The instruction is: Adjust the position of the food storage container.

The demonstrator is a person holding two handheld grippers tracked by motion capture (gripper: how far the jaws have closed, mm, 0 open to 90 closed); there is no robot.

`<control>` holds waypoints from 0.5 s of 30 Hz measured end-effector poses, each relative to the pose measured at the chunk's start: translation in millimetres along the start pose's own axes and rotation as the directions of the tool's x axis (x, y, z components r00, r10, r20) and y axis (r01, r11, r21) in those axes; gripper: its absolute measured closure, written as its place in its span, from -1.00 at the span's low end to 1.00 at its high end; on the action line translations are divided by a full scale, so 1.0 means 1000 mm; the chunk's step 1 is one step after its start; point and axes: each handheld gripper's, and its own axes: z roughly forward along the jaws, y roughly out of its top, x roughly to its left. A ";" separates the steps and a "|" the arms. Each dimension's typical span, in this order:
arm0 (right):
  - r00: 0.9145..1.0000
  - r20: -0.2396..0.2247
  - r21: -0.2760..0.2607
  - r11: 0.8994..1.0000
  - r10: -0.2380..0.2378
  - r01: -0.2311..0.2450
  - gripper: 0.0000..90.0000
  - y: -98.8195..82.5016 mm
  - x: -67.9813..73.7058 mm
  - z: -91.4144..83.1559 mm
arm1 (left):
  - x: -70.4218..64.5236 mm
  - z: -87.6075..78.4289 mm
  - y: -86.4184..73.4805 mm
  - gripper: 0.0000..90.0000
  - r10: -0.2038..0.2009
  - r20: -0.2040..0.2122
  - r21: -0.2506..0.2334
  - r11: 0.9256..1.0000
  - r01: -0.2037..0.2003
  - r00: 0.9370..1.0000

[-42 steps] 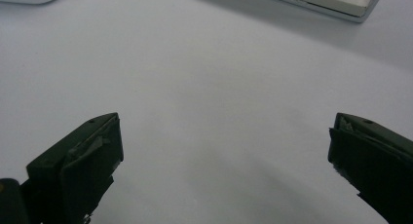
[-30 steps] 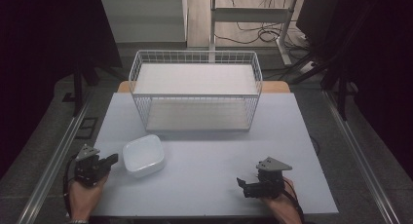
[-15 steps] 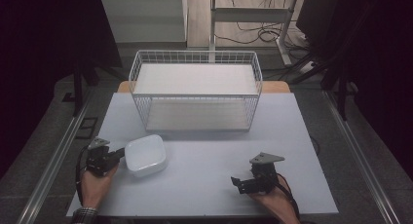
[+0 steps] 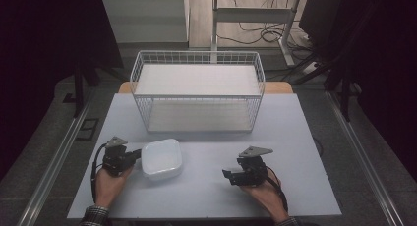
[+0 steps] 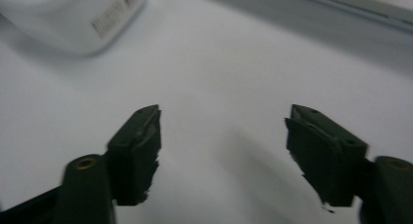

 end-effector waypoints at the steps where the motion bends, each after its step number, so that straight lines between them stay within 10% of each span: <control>1: 1.000 -0.006 -0.005 1.000 -0.003 0.003 -0.23 0.002 0.001 0.001 | -0.003 0.002 0.001 1.00 0.009 0.006 0.005 1.000 -0.009 1.000; 15: 0.995 -0.103 0.004 1.000 -0.006 0.006 0.65 0.036 0.016 0.045 | -0.043 0.015 0.001 1.00 0.062 0.112 0.058 0.996 -0.069 0.992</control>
